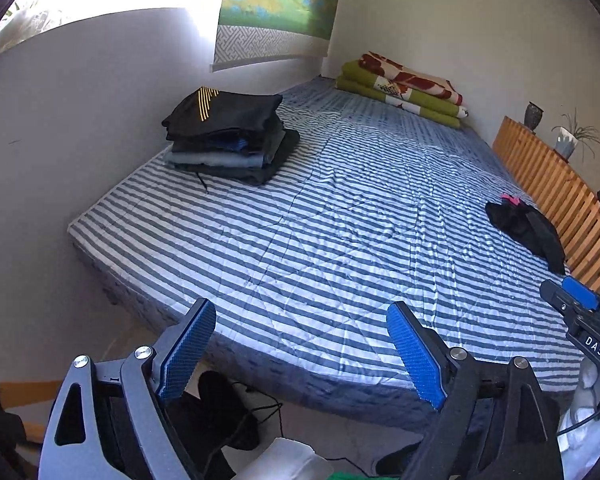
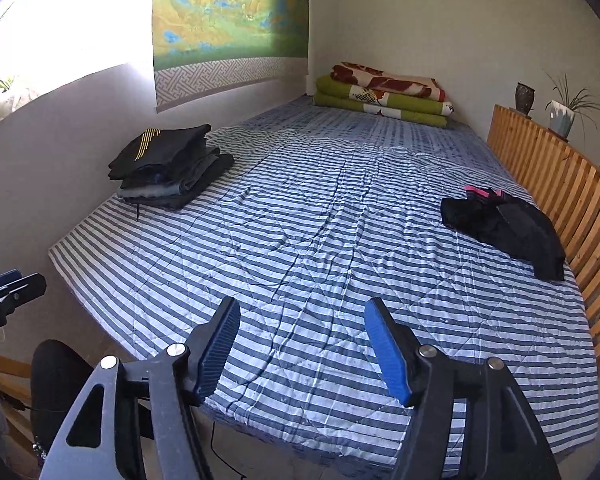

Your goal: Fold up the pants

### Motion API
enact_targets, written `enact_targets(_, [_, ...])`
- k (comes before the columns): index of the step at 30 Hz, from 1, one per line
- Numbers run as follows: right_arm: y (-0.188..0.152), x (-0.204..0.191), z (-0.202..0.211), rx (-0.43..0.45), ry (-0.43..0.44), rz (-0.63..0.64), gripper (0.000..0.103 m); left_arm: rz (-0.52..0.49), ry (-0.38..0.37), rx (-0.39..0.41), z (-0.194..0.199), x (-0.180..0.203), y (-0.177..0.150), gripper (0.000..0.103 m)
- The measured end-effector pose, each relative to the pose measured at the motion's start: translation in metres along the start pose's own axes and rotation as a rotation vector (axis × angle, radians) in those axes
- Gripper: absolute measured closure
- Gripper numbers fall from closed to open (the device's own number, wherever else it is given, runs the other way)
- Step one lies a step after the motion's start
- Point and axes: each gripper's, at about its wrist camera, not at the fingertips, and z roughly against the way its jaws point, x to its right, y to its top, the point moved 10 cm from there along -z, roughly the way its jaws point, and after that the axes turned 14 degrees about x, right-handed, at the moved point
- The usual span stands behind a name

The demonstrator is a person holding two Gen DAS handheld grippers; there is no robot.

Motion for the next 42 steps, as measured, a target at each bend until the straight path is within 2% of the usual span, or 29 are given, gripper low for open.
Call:
enact_targets(9, [-0.005,0.007,-0.009,-0.005,-0.031,-0.018,0.034,-0.012,-0.023,0.012,-0.007,0.009,0.013,0.009])
enact_targets(16, [-0.007,0.0,-0.016,-0.004,-0.035,0.013,0.027,-0.023,0.006,0.002,-0.017,0.003,0.007,0.005])
enact_targets(42, [-0.018,0.014,-0.023,-0.037,-0.055,-0.014,0.025,-0.037,0.016,-0.032,-0.036,0.01,-0.005,0.003])
